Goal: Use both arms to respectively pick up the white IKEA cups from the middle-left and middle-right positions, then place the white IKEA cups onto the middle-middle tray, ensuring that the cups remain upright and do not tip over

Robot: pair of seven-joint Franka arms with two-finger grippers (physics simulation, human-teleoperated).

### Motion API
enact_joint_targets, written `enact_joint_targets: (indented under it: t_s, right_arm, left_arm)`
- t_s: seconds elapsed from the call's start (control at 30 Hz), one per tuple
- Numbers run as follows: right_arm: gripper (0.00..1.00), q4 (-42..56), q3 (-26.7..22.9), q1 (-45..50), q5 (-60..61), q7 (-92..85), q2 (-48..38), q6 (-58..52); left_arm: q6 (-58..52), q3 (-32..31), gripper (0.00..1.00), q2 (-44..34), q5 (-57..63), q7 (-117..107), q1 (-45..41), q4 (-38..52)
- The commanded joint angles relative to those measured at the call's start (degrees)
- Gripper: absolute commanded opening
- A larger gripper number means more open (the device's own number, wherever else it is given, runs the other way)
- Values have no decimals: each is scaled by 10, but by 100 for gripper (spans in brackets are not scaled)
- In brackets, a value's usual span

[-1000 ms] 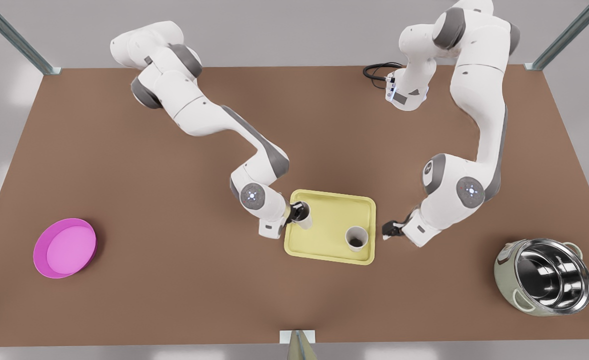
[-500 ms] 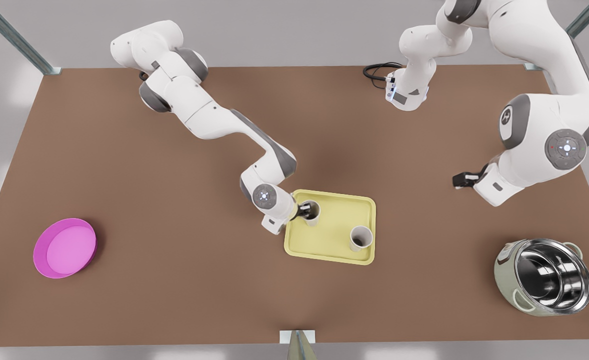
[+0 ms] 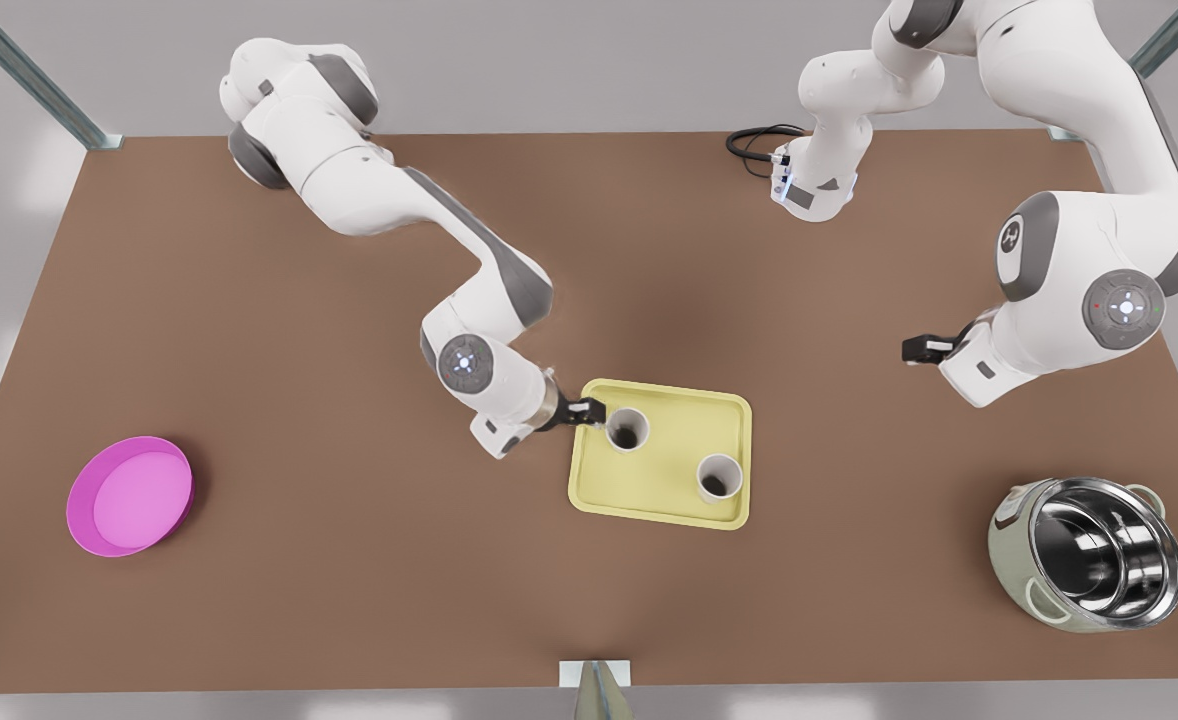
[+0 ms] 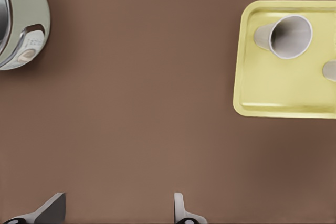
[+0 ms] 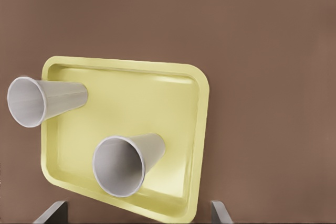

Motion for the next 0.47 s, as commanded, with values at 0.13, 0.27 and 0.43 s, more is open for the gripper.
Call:
enact_joint_targets:
  t_s: [0.13, 0.27, 0.43]
  right_arm:
    - [100, -1, -18, -216, -249, -345, -51, -274]
    - [100, -168, -163, -149, -130, -383, -337, -270]
    - [100, -212, -163, -171, -123, -401, -385, -270]
  left_arm:
    - [-3, 0, 100, 0, 0, 31, 0, -1]
    - [-3, 0, 100, 0, 1, 31, 0, -4]
    - [-3, 0, 100, -1, 1, 32, 1, -4]
